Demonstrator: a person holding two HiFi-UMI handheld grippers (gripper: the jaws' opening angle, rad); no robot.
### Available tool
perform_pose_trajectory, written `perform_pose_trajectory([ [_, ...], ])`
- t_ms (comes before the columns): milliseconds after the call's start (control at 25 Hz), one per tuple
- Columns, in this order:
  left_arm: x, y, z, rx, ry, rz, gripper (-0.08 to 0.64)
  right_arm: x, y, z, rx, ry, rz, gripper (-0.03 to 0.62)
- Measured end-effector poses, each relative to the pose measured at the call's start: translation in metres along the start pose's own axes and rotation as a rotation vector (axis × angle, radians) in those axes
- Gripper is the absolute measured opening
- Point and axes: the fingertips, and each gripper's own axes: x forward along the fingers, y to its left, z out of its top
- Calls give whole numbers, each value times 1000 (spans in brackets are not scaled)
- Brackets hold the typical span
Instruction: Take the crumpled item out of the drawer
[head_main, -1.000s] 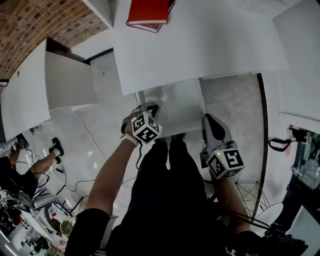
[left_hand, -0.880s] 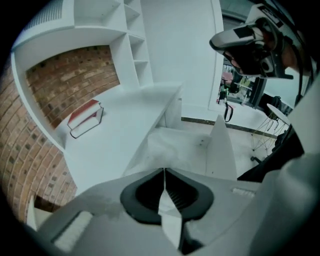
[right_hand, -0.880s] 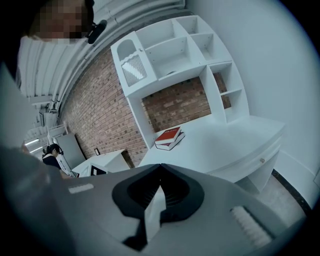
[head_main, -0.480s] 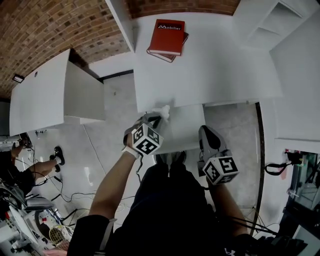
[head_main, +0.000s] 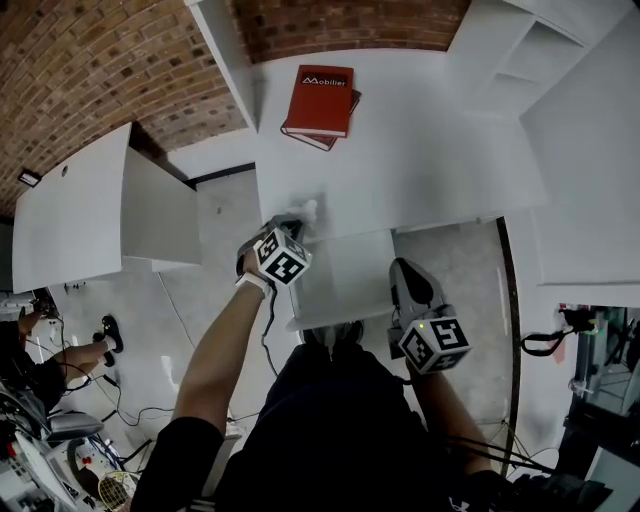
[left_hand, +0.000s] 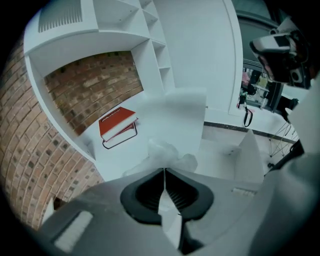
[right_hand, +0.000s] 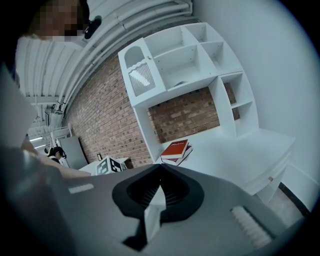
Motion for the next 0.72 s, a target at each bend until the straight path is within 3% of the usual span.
perform_pose_trajectory([
  [440,56,23,-14,9,110,-12,15,-8,-29,7,14,7,-99,2],
  [720,65,23,-16,-2,97,-9,83,-4,-30,4,33,-3,-103,3],
])
